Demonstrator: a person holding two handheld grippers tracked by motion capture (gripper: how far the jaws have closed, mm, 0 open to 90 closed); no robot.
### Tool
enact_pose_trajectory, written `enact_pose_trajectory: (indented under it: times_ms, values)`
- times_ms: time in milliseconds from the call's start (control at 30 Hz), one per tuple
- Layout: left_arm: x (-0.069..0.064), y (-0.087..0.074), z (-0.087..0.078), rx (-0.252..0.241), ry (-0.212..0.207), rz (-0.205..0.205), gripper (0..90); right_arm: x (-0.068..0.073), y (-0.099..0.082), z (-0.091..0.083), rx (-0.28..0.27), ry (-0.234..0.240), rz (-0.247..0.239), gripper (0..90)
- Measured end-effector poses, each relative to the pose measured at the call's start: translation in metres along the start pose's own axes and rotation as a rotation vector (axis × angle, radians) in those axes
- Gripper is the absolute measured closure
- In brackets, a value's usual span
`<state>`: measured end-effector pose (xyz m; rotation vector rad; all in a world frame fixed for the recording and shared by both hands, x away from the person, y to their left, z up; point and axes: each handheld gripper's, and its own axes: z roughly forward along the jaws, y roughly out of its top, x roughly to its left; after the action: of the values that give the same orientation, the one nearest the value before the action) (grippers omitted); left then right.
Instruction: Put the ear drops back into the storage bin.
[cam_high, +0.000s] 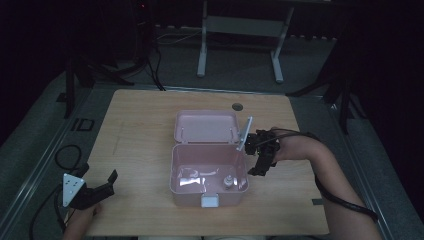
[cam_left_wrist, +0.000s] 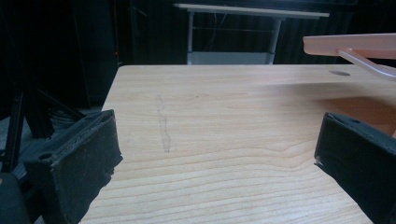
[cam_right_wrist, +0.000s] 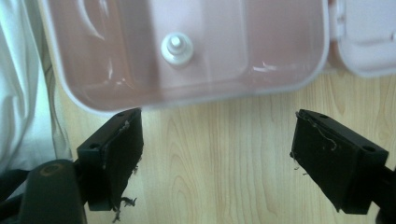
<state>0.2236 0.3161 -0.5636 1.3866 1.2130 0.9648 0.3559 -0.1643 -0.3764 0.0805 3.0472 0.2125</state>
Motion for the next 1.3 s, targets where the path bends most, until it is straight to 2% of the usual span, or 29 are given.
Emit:
enact_pose_trajectory:
  times_ms: [300, 533, 600, 667, 800, 867, 1000, 1167, 1233, 1300]
  values:
    - [0.0, 0.0, 0.0, 0.001, 0.002, 0.001, 0.4, -0.004, -0.036, 0.022, -0.057, 0.006, 0.083, 16.7]
    - [0.0, 0.0, 0.0, 0.001, 0.002, 0.003, 0.4, -0.005, -0.063, 0.044, -0.1, -0.013, 0.142, 16.7]
    - [0.0, 0.0, 0.0, 0.001, 0.002, 0.003, 0.4, -0.005, -0.073, 0.054, -0.115, -0.026, 0.173, 16.6]
    - [0.0, 0.0, 0.0, 0.001, 0.002, 0.003, 0.4, -0.004, -0.08, 0.061, -0.142, -0.047, 0.187, 16.7]
    - [0.0, 0.0, 0.0, 0.002, 0.003, 0.004, 0.4, -0.002, -0.093, 0.074, -0.209, -0.056, 0.22, 16.9]
    - [0.0, 0.0, 0.0, 0.002, 0.003, 0.004, 0.4, 0.0, -0.099, 0.081, -0.214, -0.043, 0.236, 16.9]
    - [0.0, 0.0, 0.0, 0.001, 0.003, 0.004, 0.4, 0.003, -0.113, 0.093, -0.227, -0.054, 0.27, 17.0]
    - [0.0, 0.0, 0.0, 0.002, 0.003, 0.004, 0.4, 0.007, -0.133, 0.104, -0.286, -0.076, 0.351, 17.1]
    - [0.0, 0.0, 0.0, 0.001, 0.003, 0.003, 0.4, 0.009, -0.141, 0.108, -0.31, -0.1, 0.381, 17.0]
    - [0.0, 0.0, 0.0, 0.001, 0.004, 0.002, 0.4, 0.011, -0.148, 0.112, -0.331, -0.119, 0.432, 17.0]
